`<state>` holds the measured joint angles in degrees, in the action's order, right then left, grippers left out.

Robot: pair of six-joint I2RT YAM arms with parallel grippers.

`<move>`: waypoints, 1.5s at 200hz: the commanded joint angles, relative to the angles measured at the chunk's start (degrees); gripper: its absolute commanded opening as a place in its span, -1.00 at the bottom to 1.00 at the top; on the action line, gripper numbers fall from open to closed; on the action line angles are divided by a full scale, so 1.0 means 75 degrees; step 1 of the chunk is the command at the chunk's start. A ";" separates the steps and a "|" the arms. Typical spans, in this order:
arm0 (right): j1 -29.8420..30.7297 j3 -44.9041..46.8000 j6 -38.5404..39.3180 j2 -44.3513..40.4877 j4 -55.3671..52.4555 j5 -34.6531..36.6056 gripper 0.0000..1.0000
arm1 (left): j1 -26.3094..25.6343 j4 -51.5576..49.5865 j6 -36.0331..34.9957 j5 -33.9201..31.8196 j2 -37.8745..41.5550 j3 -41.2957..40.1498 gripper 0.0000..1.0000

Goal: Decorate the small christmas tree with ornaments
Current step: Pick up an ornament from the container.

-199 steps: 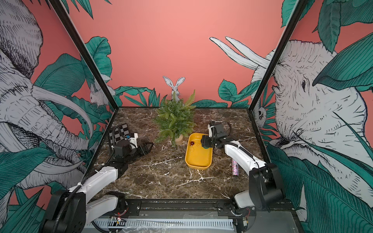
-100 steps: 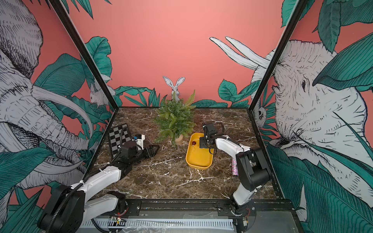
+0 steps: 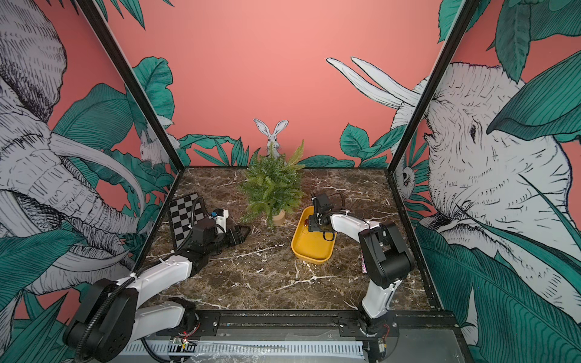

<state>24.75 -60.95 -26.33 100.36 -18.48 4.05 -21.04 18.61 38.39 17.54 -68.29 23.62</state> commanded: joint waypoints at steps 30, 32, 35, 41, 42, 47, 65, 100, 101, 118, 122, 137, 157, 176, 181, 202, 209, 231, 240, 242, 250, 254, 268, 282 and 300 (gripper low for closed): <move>0.0028 -0.0237 -0.0310 -0.0146 0.0309 0.0466 0.48 | -0.0031 0.0242 0.0148 0.0037 -0.0063 0.0214 0.56; 0.0025 -0.0240 -0.0304 -0.0132 0.0326 0.0467 0.47 | -0.0031 0.0247 0.0150 0.0034 -0.0068 0.0214 0.56; 0.0024 -0.0241 -0.0299 -0.0123 0.0342 0.0467 0.47 | -0.0046 0.0249 0.0154 0.0029 -0.0066 0.0214 0.56; 0.0024 -0.0261 -0.0312 -0.0084 0.0388 0.0488 0.46 | -0.0037 0.0249 0.0154 0.0039 -0.0079 0.0214 0.56; 0.0026 -0.0262 -0.0317 -0.0076 0.0389 0.0489 0.45 | -0.0040 0.0249 0.0154 0.0040 -0.0075 0.0209 0.56; 0.0025 -0.0260 -0.0312 -0.0052 0.0438 0.0491 0.44 | -0.0047 0.0264 0.0146 0.0049 -0.0079 0.0210 0.56; 0.0020 -0.0343 -0.0316 0.0119 0.0458 0.0586 0.42 | -0.0049 0.0249 0.0150 0.0052 -0.0066 0.0202 0.55; 0.0017 -0.0441 -0.0255 0.0291 0.0469 0.0683 0.35 | -0.0043 0.0239 0.0152 0.0102 -0.0070 0.0207 0.55; 0.0011 -0.0446 -0.0253 0.0299 0.0459 0.0686 0.35 | -0.0043 0.0238 0.0148 0.0106 -0.0070 0.0211 0.55; 0.0011 -0.0513 -0.0198 0.0434 0.0397 0.0702 0.37 | -0.0048 0.0249 0.0173 0.0111 -0.0074 0.0230 0.55; 0.0016 -0.0522 -0.0187 0.0452 0.0397 0.0703 0.36 | -0.0047 0.0241 0.0175 0.0121 -0.0072 0.0243 0.55; 0.0009 -0.0558 -0.0141 0.0508 0.0379 0.0749 0.36 | -0.0054 0.0226 0.0170 0.0134 -0.0070 0.0283 0.55; 0.0010 -0.0616 -0.0130 0.0564 0.0353 0.0750 0.36 | -0.0054 0.0179 0.0166 0.0166 -0.0071 0.0337 0.54; -0.0004 -0.0621 -0.0085 0.0562 0.0374 0.0666 0.17 | -0.0056 0.0178 0.0178 0.0169 -0.0054 0.0365 0.53; -0.0001 -0.0647 -0.0078 0.0564 0.0358 0.0638 0.13 | -0.0057 0.0170 0.0178 0.0169 -0.0037 0.0366 0.53; -0.0006 -0.0631 -0.0070 0.0429 0.0240 0.0593 0.09 | -0.0054 0.0100 0.0172 0.0214 0.0013 0.0444 0.52; 0.0001 -0.0590 -0.0057 0.0290 0.0214 0.0524 0.06 | -0.0066 0.0075 0.0175 0.0248 0.0048 0.0480 0.52; -0.0002 -0.0422 0.0104 -0.0391 -0.0014 0.0234 -0.02 | -0.0088 -0.0201 0.0082 0.0288 0.0342 0.0666 0.50; -0.0006 -0.0325 0.0183 -0.0764 -0.0147 0.0100 -0.03 | -0.0101 -0.0420 -0.0027 0.0286 0.0525 0.0794 0.49; -0.0007 -0.0297 0.0212 -0.0849 -0.0172 0.0068 -0.03 | -0.0101 -0.0475 -0.0049 0.0292 0.0574 0.0813 0.49; -0.0012 -0.0226 0.0316 -0.1081 -0.0307 -0.0115 -0.03 | -0.0113 -0.0687 -0.0162 0.0286 0.0756 0.0937 0.48; -0.0022 -0.0199 0.0364 -0.1445 -0.0398 -0.0221 -0.03 | -0.0123 -0.0784 -0.0220 0.0299 0.0846 0.1003 0.48; -0.0065 -0.0138 0.0503 -0.2034 -0.0714 -0.0731 -0.03 | -0.0125 -0.1126 -0.0413 0.0337 0.1170 0.1240 0.48; -0.0106 -0.0155 0.0661 -0.2525 -0.1101 -0.1188 -0.04 | -0.0136 -0.1452 -0.0613 0.0400 0.1429 0.1515 0.47; -0.0133 -0.0254 0.0840 -0.3108 -0.1574 -0.1829 -0.03 | -0.0158 -0.1821 -0.0824 0.0556 0.1628 0.1902 0.45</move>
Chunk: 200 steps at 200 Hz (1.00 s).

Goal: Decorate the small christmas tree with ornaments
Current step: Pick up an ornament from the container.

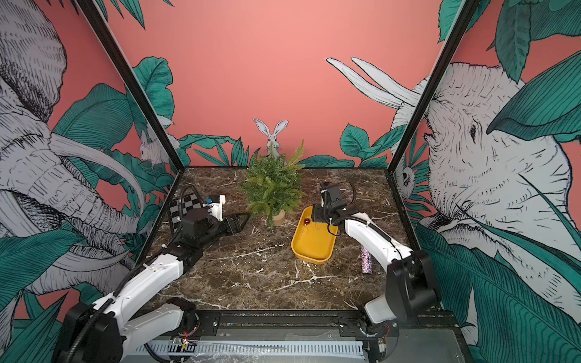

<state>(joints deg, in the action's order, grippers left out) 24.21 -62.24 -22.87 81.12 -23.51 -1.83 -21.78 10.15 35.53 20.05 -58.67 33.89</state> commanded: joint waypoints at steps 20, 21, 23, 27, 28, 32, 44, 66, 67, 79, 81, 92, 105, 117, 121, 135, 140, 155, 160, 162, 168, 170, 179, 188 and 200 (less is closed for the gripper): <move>-0.0144 -0.0389 0.0601 -0.0891 -0.1481 -0.2162 -0.04 | -0.0139 -0.1049 -0.0672 0.0452 0.0401 0.1013 0.41; -0.0145 -0.0411 0.0613 -0.0908 -0.1529 -0.2207 -0.04 | -0.0147 -0.1066 -0.0683 0.0459 0.0398 0.1042 0.41; -0.0154 -0.0441 0.0636 -0.0930 -0.1585 -0.2318 -0.04 | -0.0158 -0.1100 -0.0706 0.0488 0.0403 0.1085 0.41; -0.0172 -0.0523 0.0683 -0.0985 -0.1732 -0.2507 -0.04 | -0.0182 -0.1160 -0.0753 0.0528 0.0391 0.1187 0.40; -0.0170 -0.0542 0.0701 -0.1002 -0.1766 -0.2556 -0.04 | -0.0192 -0.1175 -0.0765 0.0539 0.0386 0.1205 0.40; -0.0169 -0.0640 0.0764 -0.1068 -0.1924 -0.2702 -0.04 | -0.0232 -0.1236 -0.0817 0.0567 0.0386 0.1305 0.40; -0.0181 -0.0832 0.0888 -0.1280 -0.2287 -0.2967 -0.04 | -0.0383 -0.1378 -0.0953 0.0636 0.0351 0.1579 0.38; -0.0204 -0.1119 0.0973 -0.1672 -0.2608 -0.3555 -0.04 | -0.0793 -0.1562 -0.1238 0.0643 0.0234 0.2032 0.36; -0.0210 -0.1133 0.0980 -0.1685 -0.2625 -0.3578 -0.04 | -0.0814 -0.1575 -0.1259 0.0643 0.0226 0.2062 0.36; -0.0198 -0.1365 0.1001 -0.1827 -0.2796 -0.3857 -0.03 | -0.1048 -0.1752 -0.1426 0.0608 0.0134 0.2346 0.31; -0.0203 -0.1392 0.1002 -0.1842 -0.2804 -0.3899 -0.04 | -0.1072 -0.1775 -0.1454 0.0608 0.0112 0.2386 0.30; -0.0204 -0.1566 0.1019 -0.1926 -0.2875 -0.4173 -0.04 | -0.1256 -0.1832 -0.1556 0.0585 0.0064 0.2558 0.26; -0.0204 -0.1672 0.1060 -0.1946 -0.2974 -0.4375 -0.04 | -0.1397 -0.1775 -0.1599 0.0616 0.0022 0.2675 0.22; -0.0204 -0.2023 0.1081 -0.1928 -0.3119 -0.4454 -0.04 | -0.1494 -0.1674 -0.1608 0.0643 0.0035 0.2744 0.17; -0.0204 -0.2062 0.1075 -0.1913 -0.3151 -0.4482 -0.05 | -0.1533 -0.1653 -0.1624 0.0643 0.0041 0.2763 0.16; -0.0211 -0.2171 0.1060 -0.1901 -0.3166 -0.4727 -0.05 | -0.1644 -0.1629 -0.1682 0.0602 0.0067 0.2845 0.10; -0.0210 -0.2199 0.1039 -0.1900 -0.3148 -0.4795 -0.06 | -0.1690 -0.1635 -0.1728 0.0569 0.0088 0.2883 0.07; -0.0205 -0.2341 0.0936 -0.1860 -0.3069 -0.5029 -0.06 | -0.1847 -0.1842 -0.1943 0.0412 0.0100 0.3071 0.02; -0.0210 -0.2410 0.0916 -0.1829 -0.3054 -0.5100 -0.06 | -0.1903 -0.1923 -0.2021 0.0332 0.0097 0.3145 0.01; -0.0205 -0.2453 0.0890 -0.1809 -0.3047 -0.5155 -0.06 | -0.1931 -0.1950 -0.2060 0.0304 0.0097 0.3163 0.01; -0.0196 -0.2546 0.0874 -0.1767 -0.3034 -0.5237 -0.06 | -0.1990 -0.2027 -0.2143 0.0238 0.0083 0.3239 -0.02; -0.0187 -0.2607 0.0863 -0.1740 -0.3039 -0.5285 -0.06 | -0.2011 -0.2038 -0.2161 0.0225 0.0085 0.3271 -0.04; -0.0163 -0.2809 0.0824 -0.1635 -0.3044 -0.5411 -0.06 | -0.2074 -0.2063 -0.2254 0.0199 0.0068 0.3338 -0.10; -0.0124 -0.3024 0.0803 -0.1527 -0.3052 -0.5531 -0.07 | -0.2094 -0.2048 -0.2286 0.0186 0.0060 0.3383 -0.14; -0.0039 -0.3316 0.0770 -0.1374 -0.3030 -0.5663 -0.06 | -0.2088 -0.2051 -0.2356 0.0186 0.0010 0.3472 -0.18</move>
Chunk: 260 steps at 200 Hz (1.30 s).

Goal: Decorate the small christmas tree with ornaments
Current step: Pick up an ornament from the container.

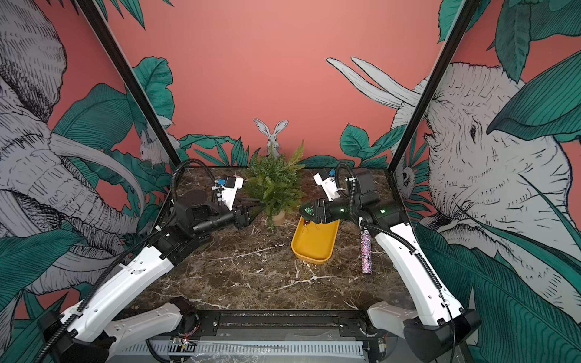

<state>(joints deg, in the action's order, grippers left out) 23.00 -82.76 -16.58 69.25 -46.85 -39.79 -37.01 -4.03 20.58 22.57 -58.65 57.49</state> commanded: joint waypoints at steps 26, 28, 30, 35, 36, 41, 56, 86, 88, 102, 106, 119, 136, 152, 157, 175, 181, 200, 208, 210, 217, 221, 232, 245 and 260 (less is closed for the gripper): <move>0.0334 -0.1222 -0.0133 0.0592 0.0094 -0.0750 -0.07 | -0.0061 -0.0301 -0.0634 -0.0080 -0.0130 0.0631 -0.25; 0.0349 -0.1273 -0.0130 0.0632 0.0085 -0.0761 -0.07 | -0.0064 -0.0319 -0.0658 -0.0082 -0.0135 0.0651 -0.25; 0.0362 -0.1335 -0.0135 0.0671 0.0083 -0.0770 -0.07 | -0.0059 -0.0333 -0.0687 -0.0080 -0.0148 0.0677 -0.25; 0.0382 -0.1451 -0.0144 0.0755 0.0066 -0.0785 -0.07 | -0.0057 -0.0352 -0.0741 -0.0081 -0.0167 0.0728 -0.24; 0.0392 -0.1478 -0.0138 0.0776 0.0068 -0.0787 -0.07 | -0.0057 -0.0358 -0.0752 -0.0074 -0.0164 0.0738 -0.24; 0.0425 -0.1579 -0.0156 0.0870 0.0056 -0.0808 -0.07 | -0.0058 -0.0364 -0.0804 -0.0021 -0.0196 0.0785 -0.23; 0.0535 -0.1853 -0.0156 0.1072 0.0045 -0.0901 -0.07 | -0.0057 -0.0483 -0.0997 0.0049 -0.0262 0.0955 -0.16; 0.0786 -0.2306 -0.0091 0.1431 -0.0051 -0.0998 -0.08 | -0.0057 -0.0420 -0.1213 0.0519 -0.0474 0.1141 -0.18; 0.0794 -0.2335 -0.0090 0.1448 -0.0053 -0.0999 -0.08 | -0.0057 -0.0396 -0.1218 0.0551 -0.0485 0.1142 -0.18; 0.0857 -0.2481 -0.0097 0.1578 -0.0064 -0.1056 -0.08 | -0.0057 -0.0215 -0.1232 0.0723 -0.0522 0.1115 -0.21; 0.0869 -0.2501 -0.0095 0.1587 -0.0067 -0.1067 -0.08 | -0.0057 -0.0166 -0.1242 0.0755 -0.0522 0.1095 -0.22; 0.0917 -0.2540 -0.0126 0.1621 -0.0006 -0.1107 -0.08 | -0.0051 -0.0041 -0.1254 0.0788 -0.0552 0.1065 -0.27; 0.0961 -0.2528 -0.0193 0.1648 0.0111 -0.1191 -0.08 | -0.0058 0.0096 -0.1224 0.0878 -0.0600 0.1064 -0.32; 0.0988 -0.2544 -0.0215 0.1676 0.0106 -0.1226 -0.08 | -0.0058 0.0245 -0.1168 0.0937 -0.0637 0.1065 -0.35; 0.0999 -0.2545 -0.0206 0.1676 0.0106 -0.1233 -0.08 | -0.0063 0.0290 -0.1153 0.0949 -0.0634 0.1053 -0.38; 0.1014 -0.2502 -0.0233 0.1671 0.0159 -0.1254 -0.08 | -0.0059 0.0462 -0.1105 0.1075 -0.0632 0.1030 -0.47; 0.1011 -0.2490 -0.0245 0.1654 0.0186 -0.1251 -0.08 | -0.0057 0.0489 -0.1094 0.1123 -0.0646 0.1029 -0.51; 0.1012 -0.2479 -0.0288 0.1651 0.0257 -0.1264 -0.08 | -0.0058 0.0491 -0.1091 0.1207 -0.0670 0.1041 -0.59; 0.1012 -0.2467 -0.0319 0.1647 0.0312 -0.1311 -0.08 | -0.0057 0.0522 -0.1091 0.1242 -0.0672 0.1036 -0.67; 0.1011 -0.2466 -0.0320 0.1649 0.0322 -0.1312 -0.08 | -0.0057 0.0525 -0.1091 0.1253 -0.0678 0.1022 -0.68; 0.1011 -0.2453 -0.0350 0.1632 0.0358 -0.1324 -0.08 | -0.0058 0.0546 -0.1074 0.1309 -0.0679 0.1018 -0.71; 0.1015 -0.2453 -0.0354 0.1636 0.0376 -0.1327 -0.08 | -0.0057 0.0568 -0.1063 0.1344 -0.0685 0.1007 -0.73; 0.1011 -0.2461 -0.0373 0.1640 0.0419 -0.1298 -0.08 | -0.0057 0.0629 -0.1023 0.1392 -0.0688 0.0983 -0.76; 0.1019 -0.2483 -0.0385 0.1647 0.0439 -0.1299 -0.08 | -0.0057 0.0667 -0.1027 0.1415 -0.0689 0.0959 -0.90; 0.1011 -0.2491 -0.0411 0.1653 0.0466 -0.1253 -0.08 | -0.0057 0.0635 -0.1066 0.1335 -0.0677 0.0958 -1.00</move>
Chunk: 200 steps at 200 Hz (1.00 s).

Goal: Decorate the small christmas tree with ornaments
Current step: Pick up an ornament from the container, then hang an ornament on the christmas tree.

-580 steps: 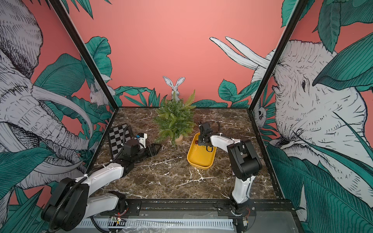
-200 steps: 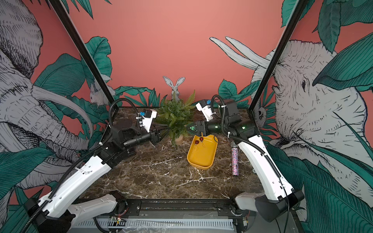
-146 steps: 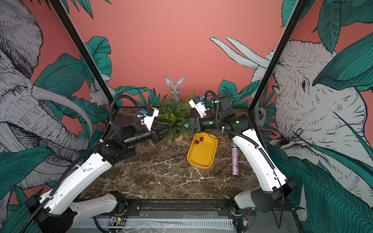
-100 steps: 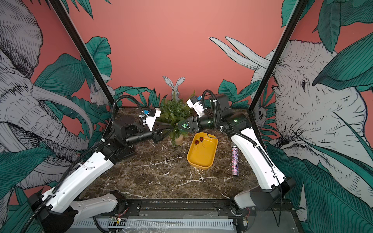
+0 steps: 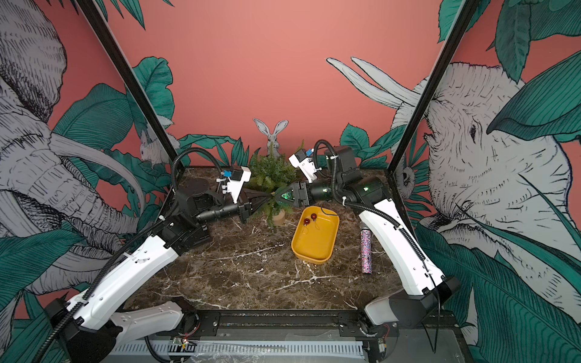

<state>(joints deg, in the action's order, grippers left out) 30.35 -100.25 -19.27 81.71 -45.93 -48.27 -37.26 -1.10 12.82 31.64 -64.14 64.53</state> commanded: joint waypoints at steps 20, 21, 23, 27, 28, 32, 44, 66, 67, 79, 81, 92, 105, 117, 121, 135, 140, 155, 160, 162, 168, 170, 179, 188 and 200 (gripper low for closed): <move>0.0032 -0.0173 -0.0099 -0.0009 0.0437 -0.0030 -0.08 | -0.0027 0.0175 -0.0077 -0.0098 0.0136 -0.0006 -1.00; 0.0032 -0.0177 -0.0095 -0.0015 0.0439 -0.0020 -0.08 | -0.0032 0.0167 -0.0084 -0.0113 0.0149 -0.0010 -1.00; 0.0026 -0.0188 -0.0110 -0.0019 0.0449 -0.0003 -0.08 | -0.0027 0.0157 -0.0102 -0.0139 0.0158 -0.0004 -1.00; 0.0034 -0.0187 -0.0110 -0.0018 0.0469 0.0034 -0.08 | -0.0025 0.0132 -0.0114 -0.0197 0.0184 0.0006 -1.00; 0.0033 -0.0184 -0.0118 -0.0013 0.0472 0.0047 -0.08 | -0.0025 0.0122 -0.0126 -0.0210 0.0190 0.0007 -1.00; 0.0022 -0.0196 -0.0128 -0.0009 0.0495 0.0075 -0.08 | -0.0026 0.0083 -0.0165 -0.0264 0.0219 0.0015 -1.00; 0.0026 -0.0252 -0.0159 0.0023 0.0543 0.0156 -0.08 | -0.0025 -0.0071 -0.0279 -0.0421 0.0264 0.0070 -1.00; 0.0022 -0.0377 -0.0226 0.0120 0.0622 0.0266 -0.08 | -0.0025 -0.0426 -0.0501 -0.0877 0.0344 0.0138 -1.00; 0.0021 -0.0384 -0.0229 0.0120 0.0619 0.0269 -0.08 | -0.0025 -0.0432 -0.0513 -0.0889 0.0352 0.0144 -1.00; 0.0026 -0.0453 -0.0260 0.0195 0.0644 0.0304 -0.09 | -0.0018 -0.0479 -0.0579 -0.0985 0.0382 0.0164 -1.00; 0.0021 -0.0465 -0.0265 0.0207 0.0650 0.0312 -0.09 | -0.0020 -0.0499 -0.0592 -0.1005 0.0378 0.0171 -1.00; 0.0020 -0.0503 -0.0313 0.0264 0.0702 0.0344 -0.09 | -0.0020 -0.0604 -0.0676 -0.1106 0.0344 0.0245 -1.00; 0.0030 -0.0549 -0.0358 0.0316 0.0774 0.0361 -0.09 | -0.0022 -0.0684 -0.0744 -0.1222 0.0308 0.0330 -1.00; 0.0020 -0.0619 -0.0374 0.0367 0.0784 0.0383 -0.10 | -0.0023 -0.0685 -0.0789 -0.1256 0.0270 0.0391 -1.00; 0.0026 -0.0635 -0.0374 0.0387 0.0791 0.0398 -0.10 | -0.0025 -0.0695 -0.0800 -0.1281 0.0257 0.0427 -1.00; 0.0026 -0.0706 -0.0370 0.0446 0.0786 0.0470 -0.10 | -0.0001 -0.0731 -0.0836 -0.1391 0.0211 0.0497 -1.00; 0.0021 -0.0735 -0.0364 0.0475 0.0783 0.0480 -0.10 | 0.0013 -0.0732 -0.0835 -0.1430 0.0199 0.0521 -1.00; 0.0021 -0.0823 -0.0374 0.0562 0.0780 0.0524 -0.11 | 0.0074 -0.0732 -0.0802 -0.1470 0.0133 0.0590 -1.00; 0.0011 -0.0854 -0.0380 0.0594 0.0771 0.0540 -0.11 | 0.0091 -0.0732 -0.0788 -0.1465 0.0109 0.0615 -1.00; 0.0018 -0.0865 -0.0374 0.0605 0.0775 0.0541 -0.11 | 0.0092 -0.0732 -0.0788 -0.1450 0.0101 0.0626 -1.00; 0.0017 -0.0899 -0.0390 0.0651 0.0780 0.0548 -0.11 | 0.0113 -0.0732 -0.0783 -0.1452 0.0070 0.0667 -1.00; 0.0019 -0.0911 -0.0386 0.0658 0.0781 0.0552 -0.11 | 0.0115 -0.0740 -0.0781 -0.1453 0.0050 0.0680 -1.00; 0.0016 -0.0969 -0.0408 0.0710 0.0791 0.0579 -0.11 | 0.0134 -0.0785 -0.0767 -0.1453 -0.0016 0.0750 -1.00; 0.0009 -0.1035 -0.0425 0.0774 0.0785 0.0578 -0.10 | 0.0160 -0.0824 -0.0769 -0.1462 -0.0071 0.0810 -1.00; 0.0009 -0.1139 -0.0434 0.0851 0.0760 0.0622 -0.11 | 0.0200 -0.0837 -0.0734 -0.1516 -0.0141 0.0852 -1.00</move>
<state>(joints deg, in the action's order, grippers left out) 30.33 -106.50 -22.09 87.15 -42.19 -44.23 -36.51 -6.59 7.88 21.30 -64.55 68.84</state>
